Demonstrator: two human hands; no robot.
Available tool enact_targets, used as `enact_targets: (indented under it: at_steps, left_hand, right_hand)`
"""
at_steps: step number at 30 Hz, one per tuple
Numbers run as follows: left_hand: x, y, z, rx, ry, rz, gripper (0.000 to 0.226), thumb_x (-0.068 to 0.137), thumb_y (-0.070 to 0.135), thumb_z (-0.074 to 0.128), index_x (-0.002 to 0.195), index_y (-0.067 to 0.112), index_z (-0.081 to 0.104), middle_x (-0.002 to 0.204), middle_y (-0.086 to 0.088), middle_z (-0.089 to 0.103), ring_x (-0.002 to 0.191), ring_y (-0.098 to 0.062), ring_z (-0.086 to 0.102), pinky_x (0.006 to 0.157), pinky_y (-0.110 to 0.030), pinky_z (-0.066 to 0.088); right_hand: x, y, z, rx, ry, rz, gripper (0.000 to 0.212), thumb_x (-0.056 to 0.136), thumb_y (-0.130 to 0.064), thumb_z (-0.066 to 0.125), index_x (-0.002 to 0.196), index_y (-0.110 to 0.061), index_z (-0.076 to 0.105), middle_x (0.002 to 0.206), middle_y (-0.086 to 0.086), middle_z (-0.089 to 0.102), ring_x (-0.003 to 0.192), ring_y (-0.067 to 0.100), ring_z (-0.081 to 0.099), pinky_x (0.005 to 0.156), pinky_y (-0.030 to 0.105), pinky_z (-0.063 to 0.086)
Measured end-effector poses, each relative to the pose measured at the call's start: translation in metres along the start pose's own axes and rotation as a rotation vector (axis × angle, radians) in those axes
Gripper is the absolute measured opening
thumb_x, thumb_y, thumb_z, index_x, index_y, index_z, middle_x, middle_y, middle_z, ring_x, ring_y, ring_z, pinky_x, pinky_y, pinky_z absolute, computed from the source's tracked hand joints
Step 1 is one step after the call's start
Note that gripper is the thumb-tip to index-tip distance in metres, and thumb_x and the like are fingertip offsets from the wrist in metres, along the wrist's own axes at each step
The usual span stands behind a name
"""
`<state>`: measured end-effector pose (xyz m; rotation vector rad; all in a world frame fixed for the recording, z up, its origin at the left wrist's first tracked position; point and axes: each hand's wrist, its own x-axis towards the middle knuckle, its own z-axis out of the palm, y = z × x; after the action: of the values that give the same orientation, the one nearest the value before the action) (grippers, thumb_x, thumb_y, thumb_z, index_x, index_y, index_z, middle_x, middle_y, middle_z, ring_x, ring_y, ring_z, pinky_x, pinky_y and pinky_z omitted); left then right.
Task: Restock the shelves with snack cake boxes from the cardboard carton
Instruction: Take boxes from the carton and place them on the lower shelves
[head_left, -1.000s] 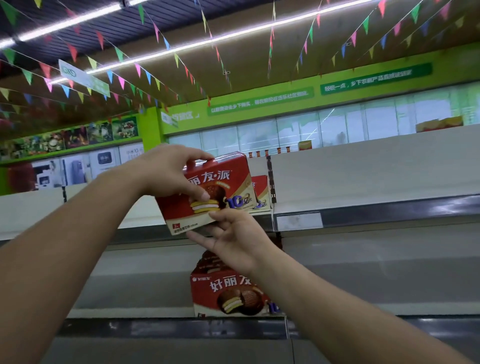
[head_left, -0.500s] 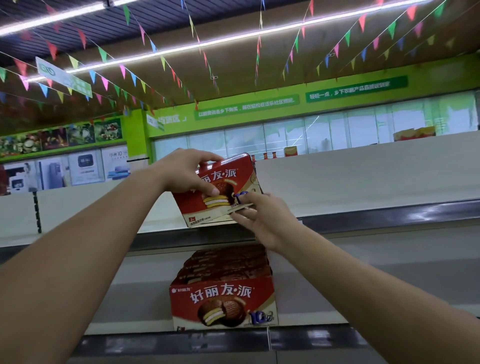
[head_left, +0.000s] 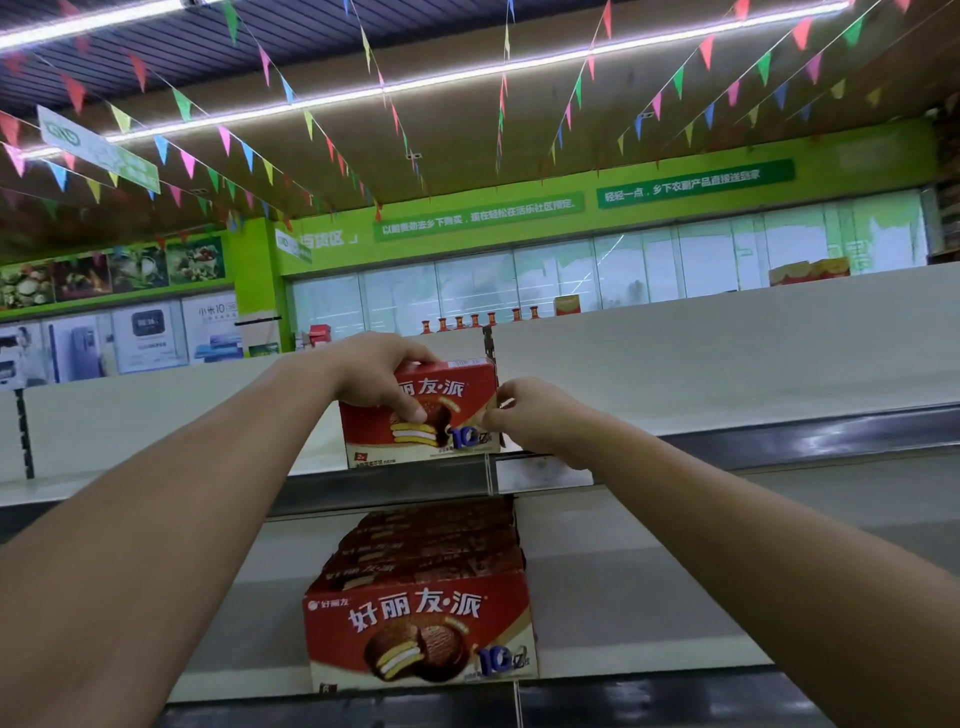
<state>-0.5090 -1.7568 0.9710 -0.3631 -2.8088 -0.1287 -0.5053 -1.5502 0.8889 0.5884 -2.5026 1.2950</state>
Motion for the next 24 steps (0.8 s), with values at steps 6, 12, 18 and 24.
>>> enact_targets:
  at_steps: [6, 12, 18, 24]
  left_hand:
    - [0.006, -0.009, 0.010, 0.048, -0.041, -0.030, 0.082, 0.083, 0.034, 0.082, 0.153, 0.038, 0.039, 0.130, 0.001, 0.059, 0.112, -0.024, 0.062, 0.100, -0.046, 0.053]
    - [0.005, -0.008, 0.015, 0.089, -0.034, -0.042, 0.093, 0.079, 0.040, 0.085, 0.156, 0.039, 0.031, 0.142, -0.001, 0.055, 0.122, -0.026, 0.058, 0.104, -0.045, 0.049]
    - [0.001, -0.006, 0.016, 0.103, -0.011, -0.055, 0.100, 0.076, 0.038, 0.088, 0.157, 0.035, 0.030, 0.148, -0.002, 0.052, 0.127, -0.027, 0.055, 0.106, -0.045, 0.047]
    - [-0.010, -0.008, 0.013, 0.065, 0.046, -0.039, 0.101, 0.077, 0.038, 0.087, 0.159, 0.031, 0.028, 0.156, -0.003, 0.043, 0.138, -0.028, 0.046, 0.111, -0.044, 0.043]
  right_hand:
    - [0.013, 0.006, 0.013, -0.036, 0.050, -0.036, 0.029, 0.105, -0.025, 0.051, 0.131, -0.015, 0.060, 0.106, 0.000, 0.063, 0.080, 0.004, 0.056, 0.062, 0.020, 0.044]
    - [0.016, 0.010, 0.013, -0.111, 0.048, -0.014, 0.024, 0.104, -0.020, 0.050, 0.122, -0.013, 0.065, 0.107, 0.003, 0.068, 0.077, 0.010, 0.060, 0.055, 0.023, 0.045]
    - [0.013, 0.009, 0.013, -0.100, 0.037, 0.001, 0.028, 0.100, -0.025, 0.062, 0.125, -0.015, 0.063, 0.106, 0.000, 0.066, 0.072, 0.005, 0.057, 0.052, 0.021, 0.040]
    - [0.008, 0.010, 0.013, -0.043, 0.140, -0.060, 0.053, 0.097, -0.023, 0.067, 0.146, -0.013, 0.048, 0.134, 0.006, 0.061, 0.085, 0.005, 0.057, 0.063, 0.017, 0.043]
